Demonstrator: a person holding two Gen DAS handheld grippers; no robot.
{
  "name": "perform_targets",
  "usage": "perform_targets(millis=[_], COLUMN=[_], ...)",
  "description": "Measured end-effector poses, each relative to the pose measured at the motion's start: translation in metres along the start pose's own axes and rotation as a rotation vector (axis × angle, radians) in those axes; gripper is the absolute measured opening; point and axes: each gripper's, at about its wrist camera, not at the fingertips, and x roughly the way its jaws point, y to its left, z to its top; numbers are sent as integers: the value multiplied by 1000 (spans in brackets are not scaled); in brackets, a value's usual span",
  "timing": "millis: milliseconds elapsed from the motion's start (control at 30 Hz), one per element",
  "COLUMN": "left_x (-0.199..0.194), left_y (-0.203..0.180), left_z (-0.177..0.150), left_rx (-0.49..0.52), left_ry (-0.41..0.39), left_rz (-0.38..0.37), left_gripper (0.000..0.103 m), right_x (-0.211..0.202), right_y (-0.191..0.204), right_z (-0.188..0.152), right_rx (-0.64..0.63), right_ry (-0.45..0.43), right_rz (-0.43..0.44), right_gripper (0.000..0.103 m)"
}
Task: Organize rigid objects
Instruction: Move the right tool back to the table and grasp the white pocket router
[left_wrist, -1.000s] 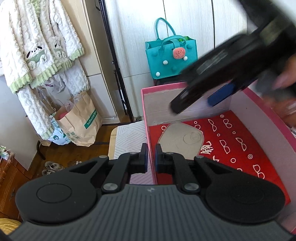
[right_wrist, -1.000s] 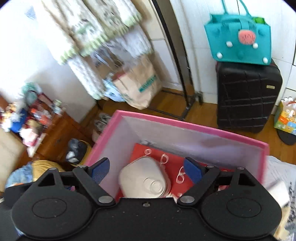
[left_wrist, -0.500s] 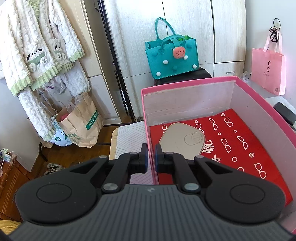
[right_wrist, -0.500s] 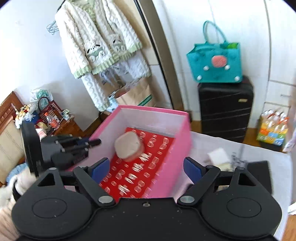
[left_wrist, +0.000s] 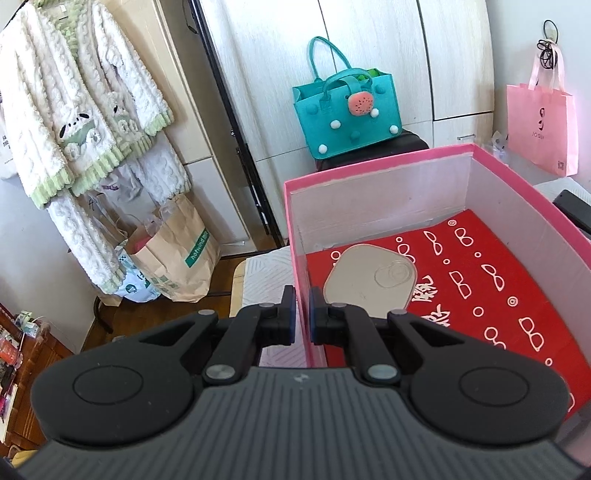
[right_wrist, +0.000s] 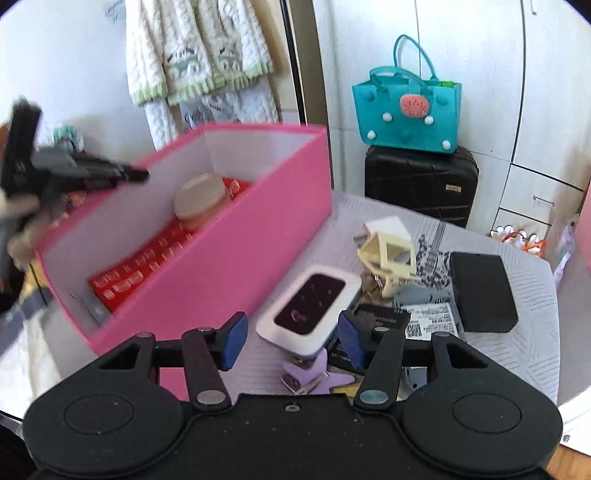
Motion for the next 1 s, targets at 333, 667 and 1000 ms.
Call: perform_targets(millis=[333,667,1000], left_x=[2,0,0], left_y=[-4,-9,-6], left_z=[0,0,-1], left_rx=[25,58,45], left_ry=[12,-9,-9], left_rz=[9,34,28], left_gripper=[6,6,7], right_x=[40,58,41], right_y=[3,8,15], right_z=[0,-10,-13], right_rx=[-70,-130,-181], right_ry=[49,-17,21], right_rz=[22,-38,-34], right_gripper=[70,82,68])
